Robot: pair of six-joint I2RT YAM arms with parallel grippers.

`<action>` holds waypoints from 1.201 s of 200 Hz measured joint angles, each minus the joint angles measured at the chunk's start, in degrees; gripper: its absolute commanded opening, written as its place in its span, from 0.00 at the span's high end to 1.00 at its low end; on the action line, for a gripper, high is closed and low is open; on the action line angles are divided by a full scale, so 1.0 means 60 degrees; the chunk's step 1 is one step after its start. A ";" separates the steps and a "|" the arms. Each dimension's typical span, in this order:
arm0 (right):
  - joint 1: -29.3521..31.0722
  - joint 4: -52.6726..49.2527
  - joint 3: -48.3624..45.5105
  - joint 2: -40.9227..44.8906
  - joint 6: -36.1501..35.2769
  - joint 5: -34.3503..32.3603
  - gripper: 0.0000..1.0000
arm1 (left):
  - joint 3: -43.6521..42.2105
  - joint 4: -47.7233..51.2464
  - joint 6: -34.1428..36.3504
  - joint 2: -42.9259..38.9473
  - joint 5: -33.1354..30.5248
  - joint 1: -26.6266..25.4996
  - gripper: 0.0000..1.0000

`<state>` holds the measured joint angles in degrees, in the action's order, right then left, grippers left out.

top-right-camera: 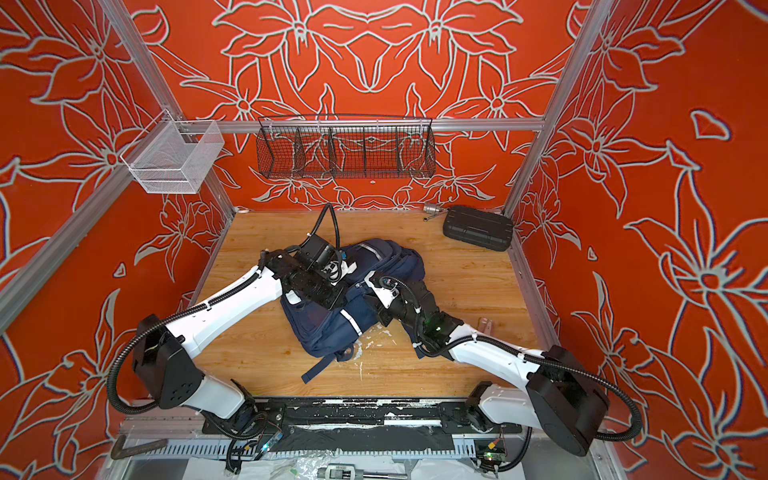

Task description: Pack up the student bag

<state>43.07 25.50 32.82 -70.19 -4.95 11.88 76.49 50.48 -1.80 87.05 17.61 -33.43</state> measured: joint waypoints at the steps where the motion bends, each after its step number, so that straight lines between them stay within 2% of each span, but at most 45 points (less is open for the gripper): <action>1: 0.0000 0.0000 0.0000 -0.0007 0.0007 0.0011 0.68 | -0.0004 0.0004 0.0007 0.0000 0.0000 0.0000 1.00; 65: 0.0000 0.0186 0.0055 -0.0561 0.0605 0.0645 0.73 | -0.0160 0.0073 0.0601 -0.0091 -0.0117 0.0000 1.00; 129: 0.0000 0.0721 0.0164 -0.1031 0.1198 0.1064 0.72 | -0.0412 0.0018 0.0831 -0.0197 -0.0306 0.0000 1.00; 205: -0.0058 0.1162 0.0346 -0.1504 0.1570 0.1366 0.93 | -0.0419 0.0036 0.0882 -0.0200 -0.0463 0.0018 1.00; 240: -0.0058 0.1213 0.0346 -0.1534 0.1701 0.1475 0.99 | -0.0572 -0.0087 0.0954 -0.0284 -0.0466 0.0018 1.00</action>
<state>42.72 32.77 34.89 -79.40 5.26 20.73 73.06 49.95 3.92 85.34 14.81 -33.32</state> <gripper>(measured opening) 0.085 0.072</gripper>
